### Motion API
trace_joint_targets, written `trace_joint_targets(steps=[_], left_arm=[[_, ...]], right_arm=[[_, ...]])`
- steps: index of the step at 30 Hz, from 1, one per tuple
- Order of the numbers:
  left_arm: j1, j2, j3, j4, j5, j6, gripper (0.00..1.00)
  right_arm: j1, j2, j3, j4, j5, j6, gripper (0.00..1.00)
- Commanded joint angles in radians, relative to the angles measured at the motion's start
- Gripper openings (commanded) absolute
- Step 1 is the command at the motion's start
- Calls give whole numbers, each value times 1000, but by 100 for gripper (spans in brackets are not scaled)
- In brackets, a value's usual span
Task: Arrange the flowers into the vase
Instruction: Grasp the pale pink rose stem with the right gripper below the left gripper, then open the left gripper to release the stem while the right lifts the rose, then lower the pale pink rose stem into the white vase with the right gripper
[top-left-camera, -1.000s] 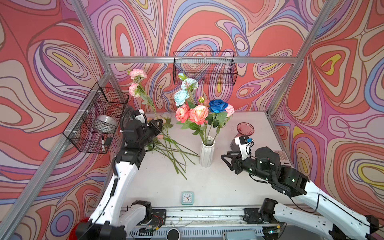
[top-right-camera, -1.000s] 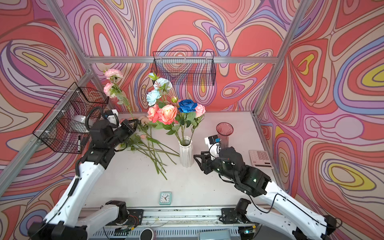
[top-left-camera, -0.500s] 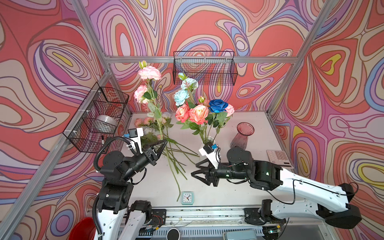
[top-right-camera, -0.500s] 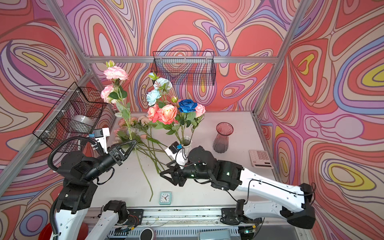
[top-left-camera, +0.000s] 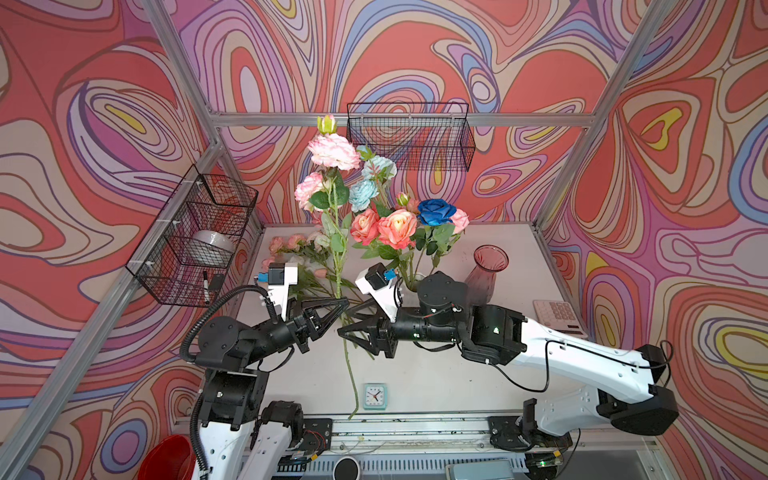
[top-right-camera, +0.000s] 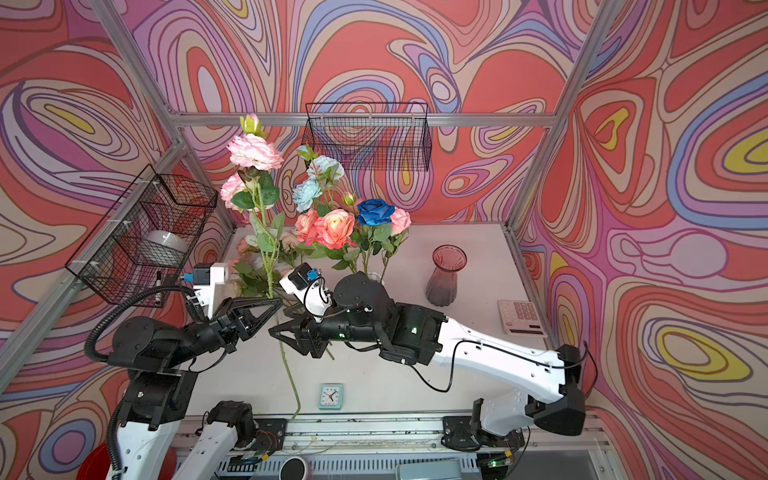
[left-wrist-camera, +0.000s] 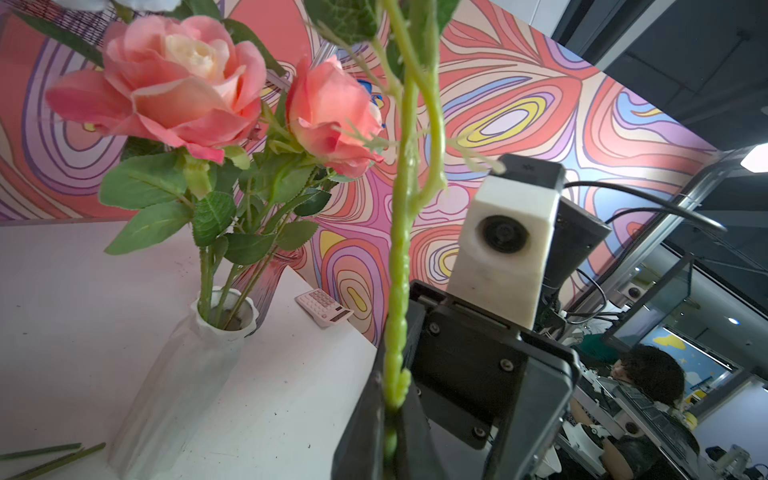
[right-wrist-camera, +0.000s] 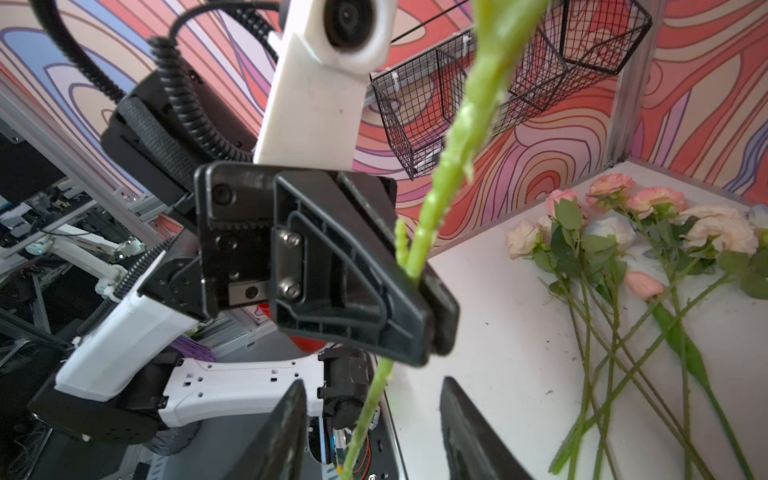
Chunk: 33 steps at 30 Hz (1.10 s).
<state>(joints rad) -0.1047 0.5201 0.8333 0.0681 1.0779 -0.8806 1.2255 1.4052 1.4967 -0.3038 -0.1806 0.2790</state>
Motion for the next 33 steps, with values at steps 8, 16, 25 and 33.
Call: trace_joint_targets(steps=[8,16,25,33], left_arm=[[-9,41,-17,315,67,-188,14],[-9,18,46,115,-72,-88,100],[-9,-27,88,-289,-403,168,100],[-9,-29,36,-324,-430,175,100]], right_arm=[[3,5,24,36,-34,-8,0],[3,-151,-58,-6,132,-43,0],[3,-323,-74,-167,494,-198,0],[3,-333,-17,-128,711,-404,0]])
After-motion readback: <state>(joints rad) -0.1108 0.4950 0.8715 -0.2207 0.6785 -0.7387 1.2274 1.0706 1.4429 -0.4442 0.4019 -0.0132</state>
